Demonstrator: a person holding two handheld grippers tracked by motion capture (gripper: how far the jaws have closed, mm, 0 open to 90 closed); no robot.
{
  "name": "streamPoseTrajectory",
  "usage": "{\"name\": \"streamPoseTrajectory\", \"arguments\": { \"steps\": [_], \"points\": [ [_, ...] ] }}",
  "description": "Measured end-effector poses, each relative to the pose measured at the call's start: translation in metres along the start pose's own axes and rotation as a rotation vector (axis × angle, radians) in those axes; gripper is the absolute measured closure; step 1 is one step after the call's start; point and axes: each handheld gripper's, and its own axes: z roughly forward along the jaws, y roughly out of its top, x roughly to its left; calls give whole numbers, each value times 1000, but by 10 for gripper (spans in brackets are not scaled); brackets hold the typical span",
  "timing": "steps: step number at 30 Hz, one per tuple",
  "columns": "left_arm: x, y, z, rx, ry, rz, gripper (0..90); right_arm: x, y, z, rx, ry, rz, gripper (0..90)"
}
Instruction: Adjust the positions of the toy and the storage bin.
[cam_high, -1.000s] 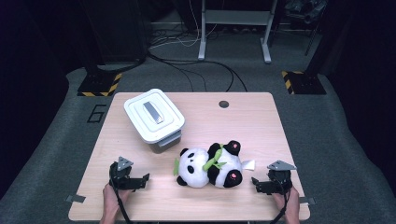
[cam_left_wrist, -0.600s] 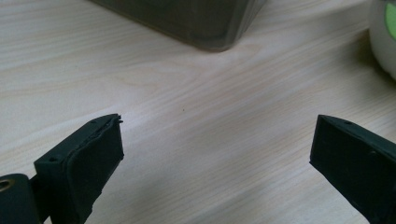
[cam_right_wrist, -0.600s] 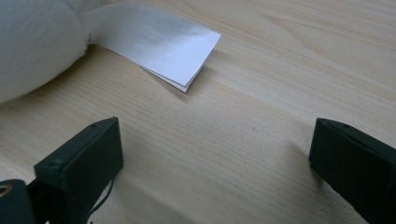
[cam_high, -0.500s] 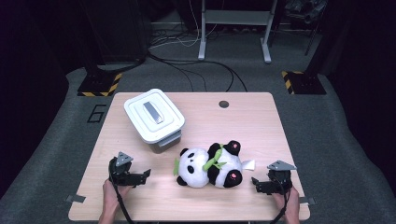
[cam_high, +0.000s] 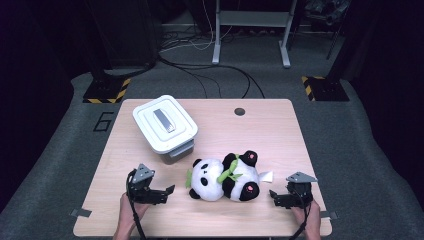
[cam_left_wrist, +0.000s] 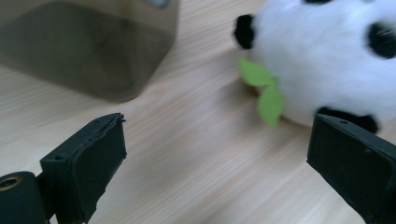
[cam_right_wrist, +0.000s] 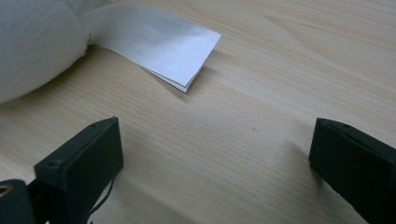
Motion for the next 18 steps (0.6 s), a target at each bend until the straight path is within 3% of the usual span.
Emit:
{"name": "streamPoseTrajectory", "arguments": {
  "steps": [8, 11, 18],
  "points": [
    [-30, 15, 17, -11, -80, 44, 39, 0, 0, 0, 0, 0, 0, 22],
    [-45, 27, 33, -14, -124, 68, 19, 0, 0, 0, 0, 0, 0, 23],
    [-68, 47, 56, -16, -165, 91, 0, 0, 0, 0, -1, 0, 1, 24]
  ]
}}
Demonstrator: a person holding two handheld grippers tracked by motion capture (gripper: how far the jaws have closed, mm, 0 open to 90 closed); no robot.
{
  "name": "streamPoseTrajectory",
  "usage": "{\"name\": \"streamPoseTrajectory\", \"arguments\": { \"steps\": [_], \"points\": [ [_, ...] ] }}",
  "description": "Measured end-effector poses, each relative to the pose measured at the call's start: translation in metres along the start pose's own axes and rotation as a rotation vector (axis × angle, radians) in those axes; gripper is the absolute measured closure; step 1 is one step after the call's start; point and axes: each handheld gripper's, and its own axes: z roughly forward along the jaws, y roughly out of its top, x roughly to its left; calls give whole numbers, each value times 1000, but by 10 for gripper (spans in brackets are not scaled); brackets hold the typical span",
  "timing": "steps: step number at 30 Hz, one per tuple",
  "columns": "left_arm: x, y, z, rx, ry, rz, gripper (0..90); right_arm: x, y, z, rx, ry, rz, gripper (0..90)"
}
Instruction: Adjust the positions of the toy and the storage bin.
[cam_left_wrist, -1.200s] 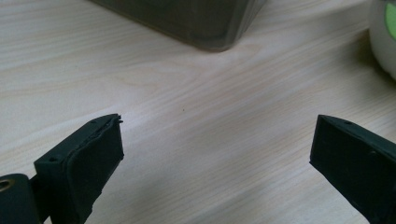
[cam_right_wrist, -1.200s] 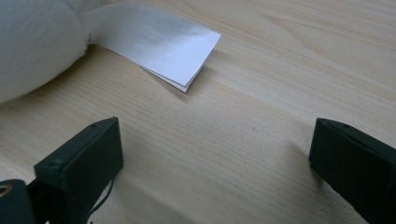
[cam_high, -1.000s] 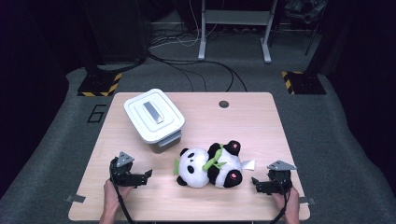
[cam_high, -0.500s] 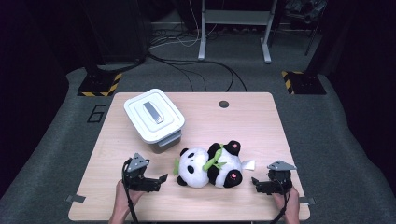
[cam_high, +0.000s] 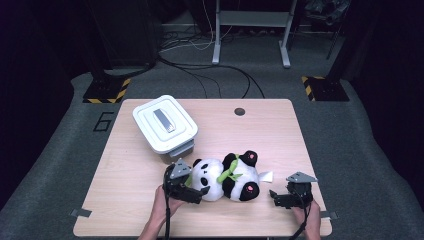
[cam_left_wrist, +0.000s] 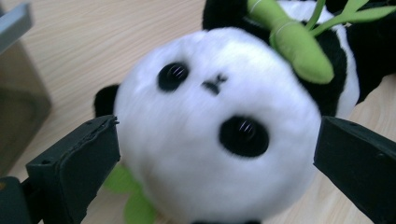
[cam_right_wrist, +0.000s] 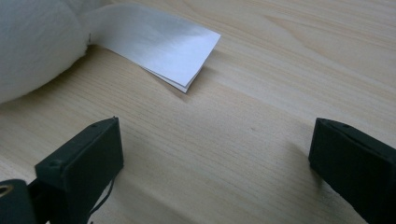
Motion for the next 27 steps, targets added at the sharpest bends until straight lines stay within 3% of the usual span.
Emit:
{"name": "streamPoseTrajectory", "arguments": {
  "steps": [5, 7, 10, 15, 20, 27],
  "points": [
    [-7, 9, 13, 18, 3, 17, 1, 0, 0, 0, -1, -1, -1, 26],
    [-8, 10, 19, 33, 29, 28, 32, 0, 0, 0, -2, 0, -1, 27],
    [-6, 7, 20, 31, 23, 16, 111, 0, 0, 0, -3, 0, 0, 28],
    [-8, 0, 21, 38, 60, 43, 270, 0, 0, 0, -3, -3, -2, 28],
    [-8, -3, 21, 20, 65, 37, 409, 0, 0, 0, -3, -2, 0, 28],
    [-7, -7, 16, -18, 59, 45, 485, 0, 0, 0, -3, -2, -1, 28]
  ]
}}
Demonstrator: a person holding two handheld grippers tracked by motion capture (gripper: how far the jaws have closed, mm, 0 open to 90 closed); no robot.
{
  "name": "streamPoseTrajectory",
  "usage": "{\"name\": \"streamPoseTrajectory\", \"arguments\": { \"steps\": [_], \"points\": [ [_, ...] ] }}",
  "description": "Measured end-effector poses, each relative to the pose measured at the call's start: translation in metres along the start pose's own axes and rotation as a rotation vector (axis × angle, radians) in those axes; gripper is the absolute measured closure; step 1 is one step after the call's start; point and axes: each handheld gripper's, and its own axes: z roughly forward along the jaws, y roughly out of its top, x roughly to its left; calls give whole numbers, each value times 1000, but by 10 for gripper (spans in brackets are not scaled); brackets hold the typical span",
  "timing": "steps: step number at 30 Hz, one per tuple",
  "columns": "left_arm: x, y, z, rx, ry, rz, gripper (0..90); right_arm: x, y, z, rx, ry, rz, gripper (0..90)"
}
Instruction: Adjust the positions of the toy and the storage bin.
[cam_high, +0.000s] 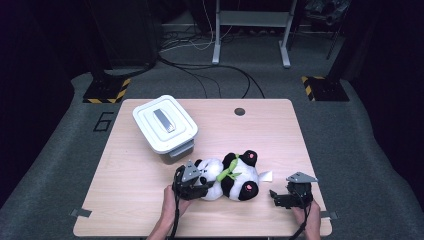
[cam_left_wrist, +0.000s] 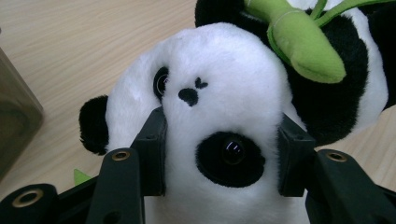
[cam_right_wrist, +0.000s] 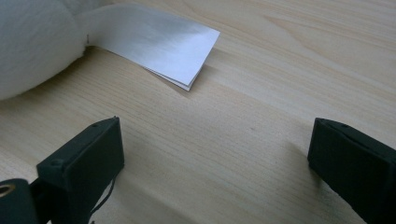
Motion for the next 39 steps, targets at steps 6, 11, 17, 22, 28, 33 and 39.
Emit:
{"name": "streamPoseTrajectory", "arguments": {
  "steps": [6, 11, 17, 22, 28, 33, 39],
  "points": [
    [2, -1, -4, -7, -16, 2, 493, 0, 0, 0, 0, 0, 2, 28],
    [2, -1, -7, 0, -20, 10, 493, 0, 0, 0, 2, 0, 1, 29],
    [8, -4, -15, 5, -33, 4, 490, 0, 0, 0, 1, 0, 2, 29],
    [11, -7, -22, 13, -34, 4, 487, 0, 0, 0, 2, 0, 2, 28],
    [14, -11, -29, 18, -41, 0, 484, 0, 0, 0, 1, 0, 2, 28],
    [16, -13, -34, 22, -49, 3, 481, 0, 0, 0, 1, 0, 1, 29],
    [20, -17, -41, 28, -58, 4, 477, 0, 0, 0, 1, 0, 2, 29]
  ]
}}
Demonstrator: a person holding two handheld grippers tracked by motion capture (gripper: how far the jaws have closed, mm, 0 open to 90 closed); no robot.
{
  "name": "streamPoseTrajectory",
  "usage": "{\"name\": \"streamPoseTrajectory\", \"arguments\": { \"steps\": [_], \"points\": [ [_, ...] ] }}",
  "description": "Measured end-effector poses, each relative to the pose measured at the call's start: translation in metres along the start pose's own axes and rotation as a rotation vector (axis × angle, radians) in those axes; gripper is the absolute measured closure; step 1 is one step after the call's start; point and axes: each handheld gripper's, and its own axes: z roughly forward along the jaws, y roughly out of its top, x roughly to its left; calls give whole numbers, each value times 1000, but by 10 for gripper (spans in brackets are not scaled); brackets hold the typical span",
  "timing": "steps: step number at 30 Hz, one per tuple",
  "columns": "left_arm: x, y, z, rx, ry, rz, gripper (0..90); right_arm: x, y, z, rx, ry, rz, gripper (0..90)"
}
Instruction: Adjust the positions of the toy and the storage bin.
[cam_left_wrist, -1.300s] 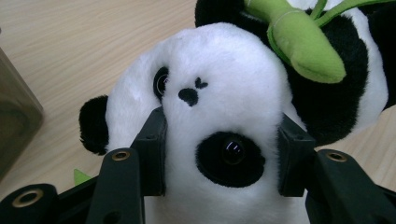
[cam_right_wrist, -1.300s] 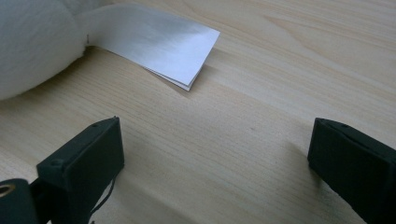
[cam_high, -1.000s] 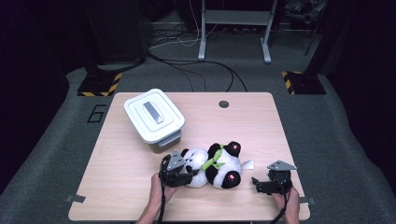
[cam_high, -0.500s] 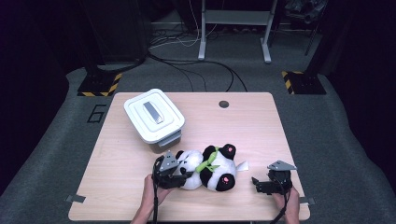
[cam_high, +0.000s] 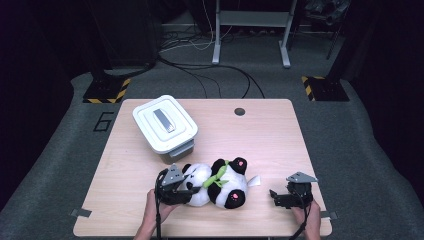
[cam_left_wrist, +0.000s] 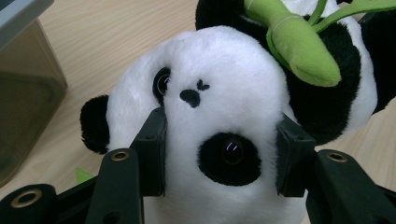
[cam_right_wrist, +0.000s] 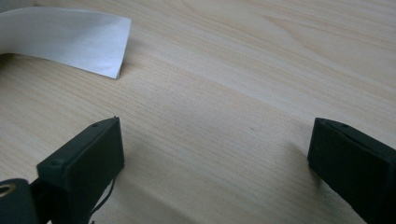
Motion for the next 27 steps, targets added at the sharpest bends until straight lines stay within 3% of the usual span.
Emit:
{"name": "streamPoseTrajectory", "arguments": {
  "steps": [27],
  "points": [
    [14, -15, -29, 23, -16, -9, 467, 0, 0, 0, 0, -3, 2, 29]
  ]
}}
